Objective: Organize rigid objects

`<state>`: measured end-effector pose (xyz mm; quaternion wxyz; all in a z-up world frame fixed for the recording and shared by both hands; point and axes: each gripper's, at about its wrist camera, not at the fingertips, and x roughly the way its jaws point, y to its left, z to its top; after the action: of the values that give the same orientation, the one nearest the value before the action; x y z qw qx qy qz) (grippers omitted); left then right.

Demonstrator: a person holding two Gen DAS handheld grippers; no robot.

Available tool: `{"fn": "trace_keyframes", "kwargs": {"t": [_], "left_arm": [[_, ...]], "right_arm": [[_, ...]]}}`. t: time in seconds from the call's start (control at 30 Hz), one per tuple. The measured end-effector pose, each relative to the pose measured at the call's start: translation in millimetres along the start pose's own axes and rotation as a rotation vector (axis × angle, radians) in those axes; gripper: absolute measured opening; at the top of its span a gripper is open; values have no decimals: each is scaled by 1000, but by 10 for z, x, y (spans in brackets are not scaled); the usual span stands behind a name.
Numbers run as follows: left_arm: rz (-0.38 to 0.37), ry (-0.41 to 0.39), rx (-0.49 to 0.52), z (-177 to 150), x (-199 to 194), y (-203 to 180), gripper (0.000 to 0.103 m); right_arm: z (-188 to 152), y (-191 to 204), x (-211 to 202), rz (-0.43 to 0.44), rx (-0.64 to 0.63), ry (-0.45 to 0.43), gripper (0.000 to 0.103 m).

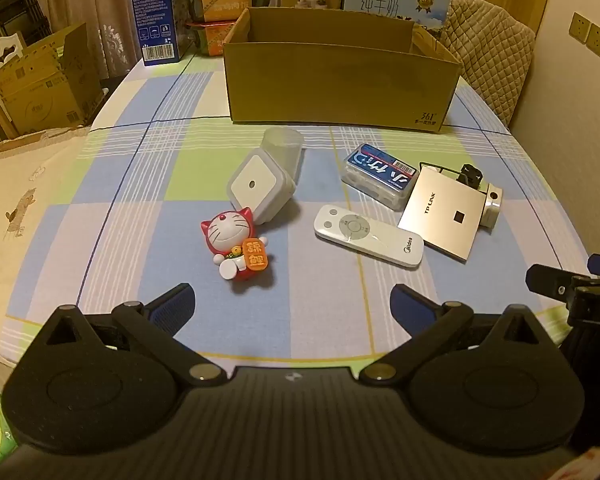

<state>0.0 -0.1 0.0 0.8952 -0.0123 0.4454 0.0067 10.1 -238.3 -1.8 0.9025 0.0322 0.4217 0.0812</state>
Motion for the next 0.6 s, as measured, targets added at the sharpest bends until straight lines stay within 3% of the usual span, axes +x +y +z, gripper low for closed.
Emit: {"fn": "trace_keyframes", "kwargs": {"t": [0.6], "left_arm": [[4, 0, -2, -15, 19, 0, 102]], "right_arm": [[-12, 4, 22, 0, -4, 3, 101]]}}
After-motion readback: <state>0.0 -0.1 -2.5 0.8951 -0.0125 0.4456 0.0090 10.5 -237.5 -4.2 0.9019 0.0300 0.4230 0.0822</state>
